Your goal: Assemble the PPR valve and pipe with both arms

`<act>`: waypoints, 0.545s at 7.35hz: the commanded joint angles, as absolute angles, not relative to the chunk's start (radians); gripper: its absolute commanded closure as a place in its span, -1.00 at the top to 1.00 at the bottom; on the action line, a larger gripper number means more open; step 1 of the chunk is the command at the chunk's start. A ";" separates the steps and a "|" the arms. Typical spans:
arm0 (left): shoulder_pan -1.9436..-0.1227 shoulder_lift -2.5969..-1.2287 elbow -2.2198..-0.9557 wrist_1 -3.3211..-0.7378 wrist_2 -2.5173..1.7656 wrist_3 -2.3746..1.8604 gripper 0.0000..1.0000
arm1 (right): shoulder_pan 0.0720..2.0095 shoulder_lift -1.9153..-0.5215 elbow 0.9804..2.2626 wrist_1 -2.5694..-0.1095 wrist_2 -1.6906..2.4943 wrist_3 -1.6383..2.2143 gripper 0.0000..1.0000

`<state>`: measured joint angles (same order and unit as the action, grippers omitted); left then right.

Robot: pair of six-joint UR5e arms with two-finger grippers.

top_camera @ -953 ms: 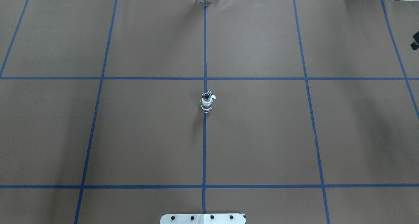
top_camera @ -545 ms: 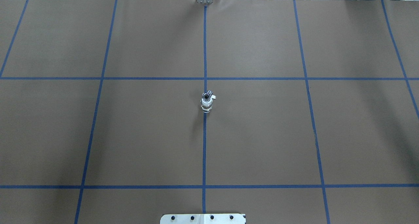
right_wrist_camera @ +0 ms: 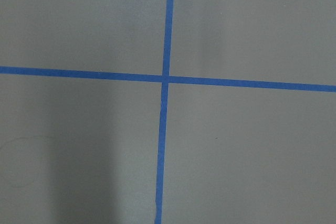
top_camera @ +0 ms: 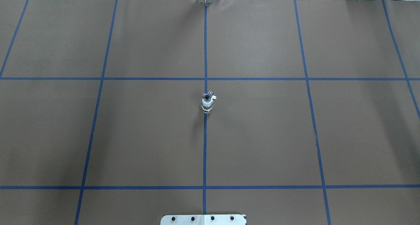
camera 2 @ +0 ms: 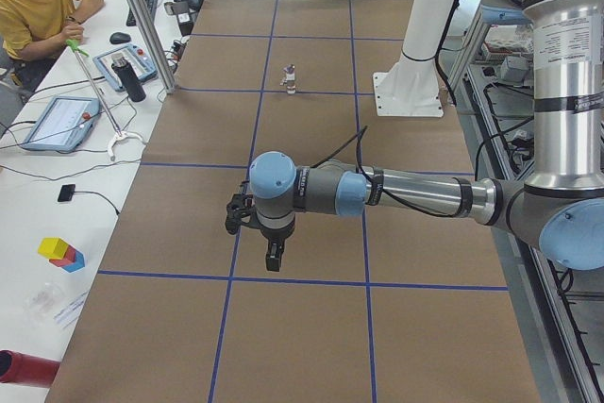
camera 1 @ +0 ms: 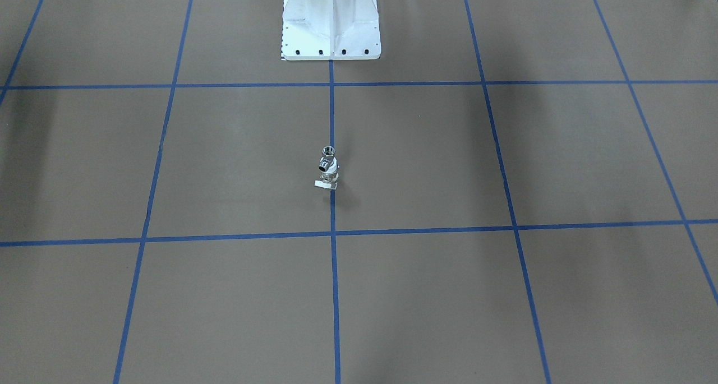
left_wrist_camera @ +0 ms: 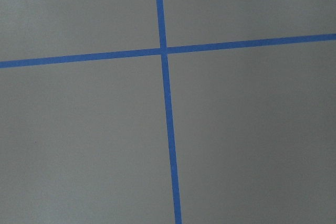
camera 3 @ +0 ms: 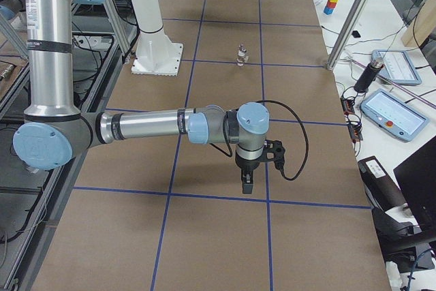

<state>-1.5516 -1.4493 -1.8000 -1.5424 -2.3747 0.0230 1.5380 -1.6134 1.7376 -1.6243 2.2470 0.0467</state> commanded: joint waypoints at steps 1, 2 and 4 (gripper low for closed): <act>-1.554 -1.444 -1.801 -1.546 -2.353 0.023 1.00 | 1.539 -1.620 1.741 -1.621 2.247 0.049 1.00; -1.554 -1.443 -1.801 -1.548 -2.353 0.023 1.00 | 1.539 -1.621 1.740 -1.618 2.247 0.048 1.00; -1.554 -1.445 -1.799 -1.546 -2.353 0.023 1.00 | 1.539 -1.649 1.735 -1.574 2.247 0.048 1.00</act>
<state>-1.5539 -1.4447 -1.8005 -1.5466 -2.3540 0.0230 1.5386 -1.6305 1.7380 -1.6015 2.2473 0.0477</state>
